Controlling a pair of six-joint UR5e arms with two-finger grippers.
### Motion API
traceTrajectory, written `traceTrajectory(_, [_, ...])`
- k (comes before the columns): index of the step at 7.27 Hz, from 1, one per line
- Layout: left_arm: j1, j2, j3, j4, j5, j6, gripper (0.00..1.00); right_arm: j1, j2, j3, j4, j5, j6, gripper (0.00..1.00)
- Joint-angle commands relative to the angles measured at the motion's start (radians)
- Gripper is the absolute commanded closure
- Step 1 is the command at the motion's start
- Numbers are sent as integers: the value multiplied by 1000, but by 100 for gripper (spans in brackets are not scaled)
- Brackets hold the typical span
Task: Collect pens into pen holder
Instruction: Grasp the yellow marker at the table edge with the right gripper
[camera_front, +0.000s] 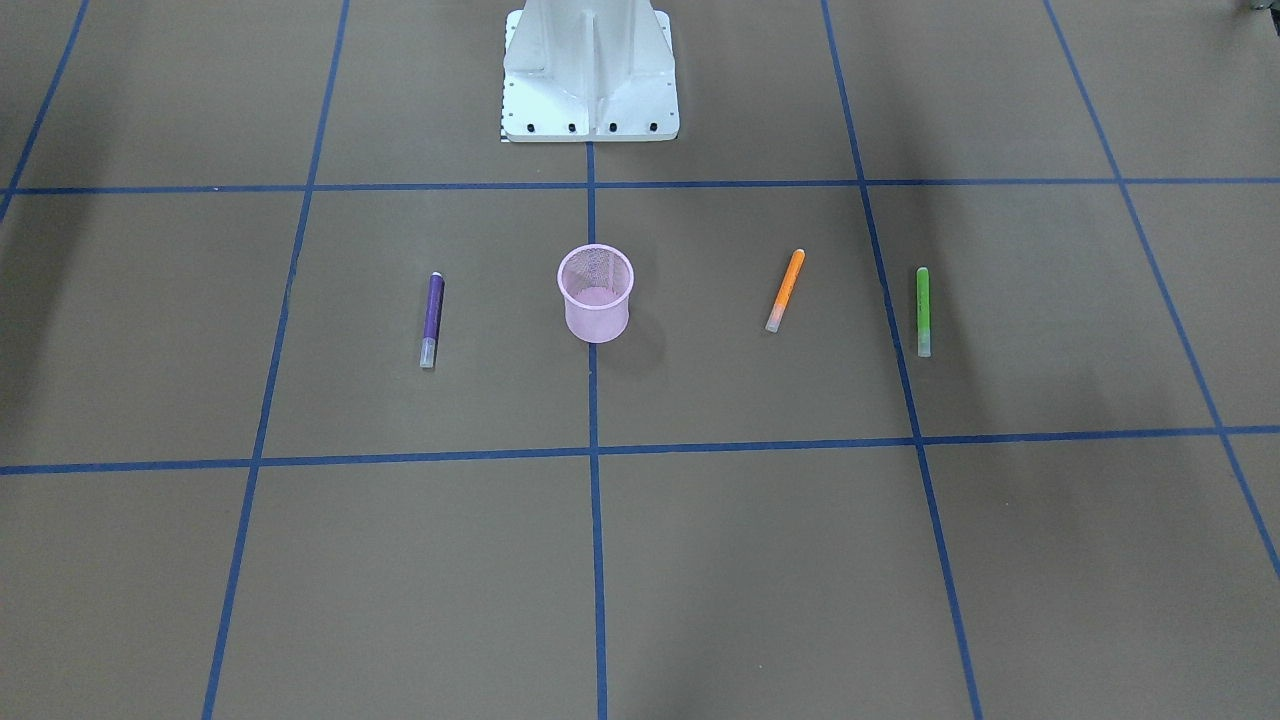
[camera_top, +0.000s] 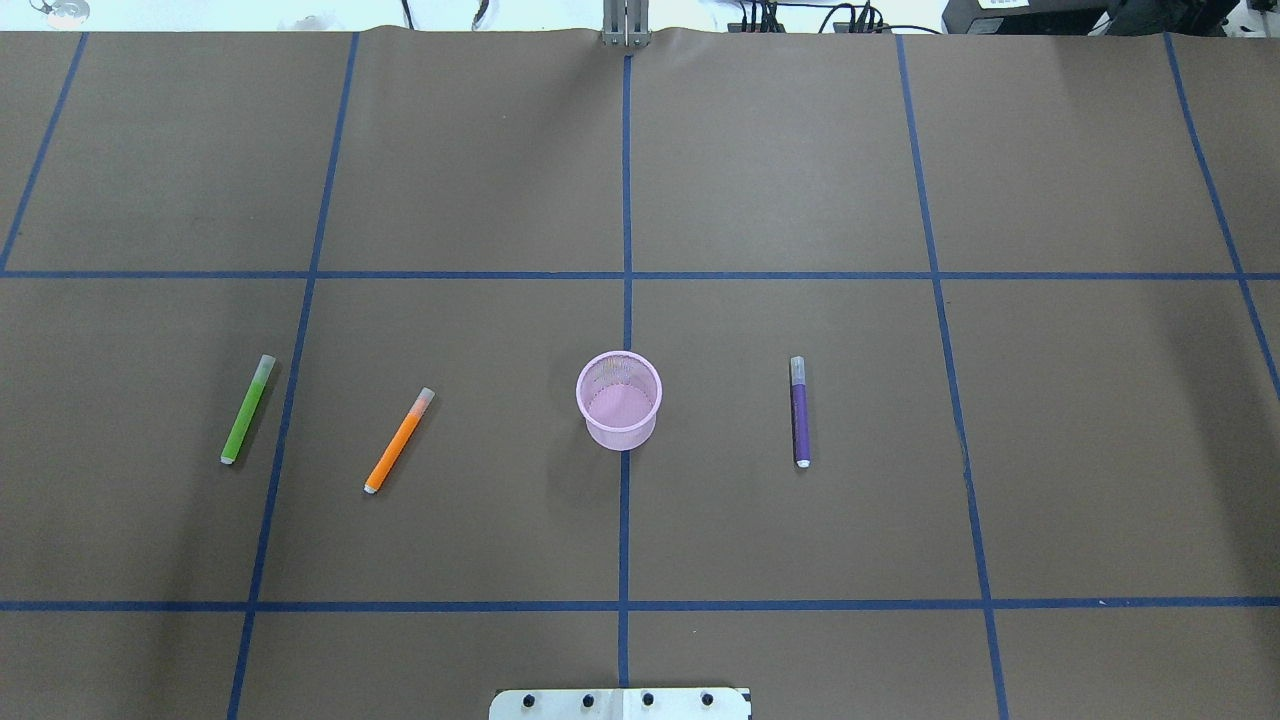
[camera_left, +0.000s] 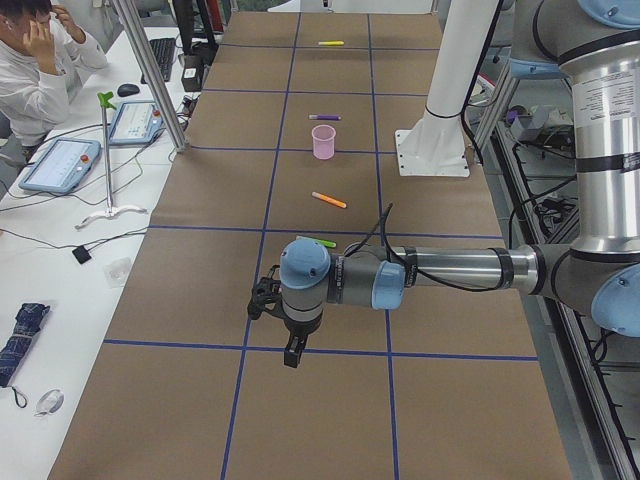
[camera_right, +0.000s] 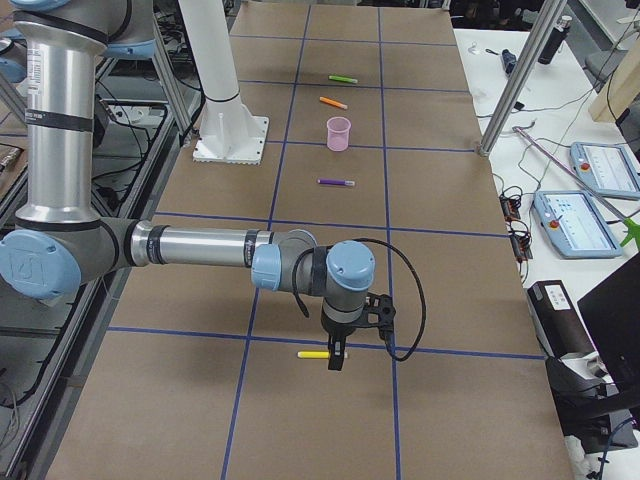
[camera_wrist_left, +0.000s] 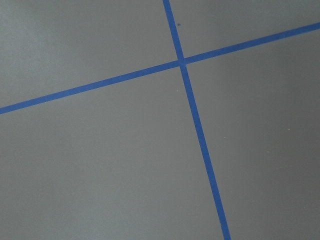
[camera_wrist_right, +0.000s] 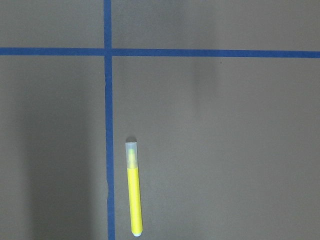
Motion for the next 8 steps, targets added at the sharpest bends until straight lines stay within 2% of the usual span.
traceTrajectory(1, [0, 1, -23, 3, 0, 2, 0, 0, 1, 5, 0, 2, 2, 0])
traceTrajectory(4, [0, 3, -36, 3, 3, 0, 0, 0, 1, 73, 0, 2, 2, 0])
traceTrajectory(5, [0, -6, -61, -14, 2, -8, 0, -1, 6, 124, 18, 5, 3, 0])
traceTrajectory(7, [-2, -41, -115, -38, 2, -8, 0, -1, 6, 94, 269, 0, 8, 0])
traceTrajectory(8, [-2, -140, -82, -90, 11, -12, 0, -1, -3, 75, 316, 0, 29, 0])
